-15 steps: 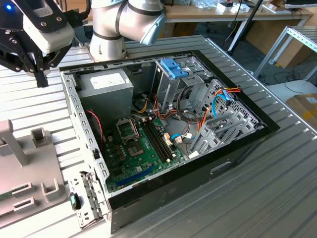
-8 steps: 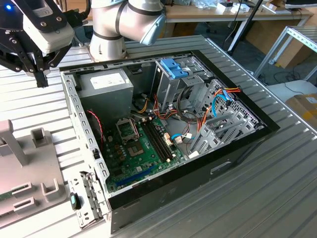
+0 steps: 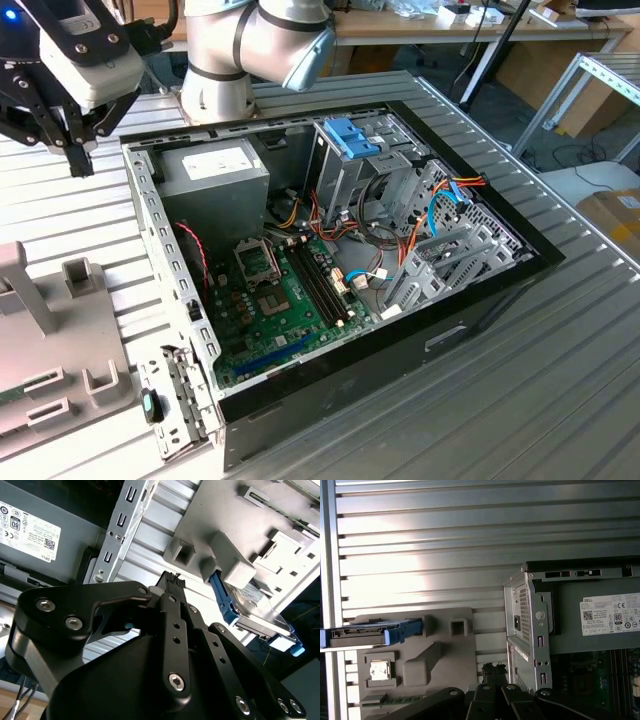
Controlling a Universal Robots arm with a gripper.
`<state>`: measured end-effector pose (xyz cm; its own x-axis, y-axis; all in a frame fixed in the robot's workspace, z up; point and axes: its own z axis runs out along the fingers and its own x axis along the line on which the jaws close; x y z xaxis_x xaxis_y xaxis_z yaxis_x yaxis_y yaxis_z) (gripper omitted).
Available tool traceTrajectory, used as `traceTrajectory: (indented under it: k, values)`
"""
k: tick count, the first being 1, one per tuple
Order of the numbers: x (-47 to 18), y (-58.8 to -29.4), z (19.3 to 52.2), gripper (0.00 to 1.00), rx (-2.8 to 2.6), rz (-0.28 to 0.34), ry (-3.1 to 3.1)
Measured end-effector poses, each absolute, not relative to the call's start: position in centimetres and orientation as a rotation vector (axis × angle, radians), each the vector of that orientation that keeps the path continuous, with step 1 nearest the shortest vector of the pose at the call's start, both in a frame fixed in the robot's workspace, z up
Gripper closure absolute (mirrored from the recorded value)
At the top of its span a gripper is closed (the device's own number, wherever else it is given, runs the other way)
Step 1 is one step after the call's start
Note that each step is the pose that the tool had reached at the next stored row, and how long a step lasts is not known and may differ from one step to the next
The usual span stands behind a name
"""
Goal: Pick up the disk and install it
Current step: 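Reach for the disk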
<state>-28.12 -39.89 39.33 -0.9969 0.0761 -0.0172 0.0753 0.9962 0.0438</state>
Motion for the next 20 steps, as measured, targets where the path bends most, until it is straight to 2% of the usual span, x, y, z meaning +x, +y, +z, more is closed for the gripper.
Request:
traceTrajectory:
  k: [20]
  values:
    - [-32.7, -39.9, 39.3, 0.89, 0.119, 0.067, 3.120]
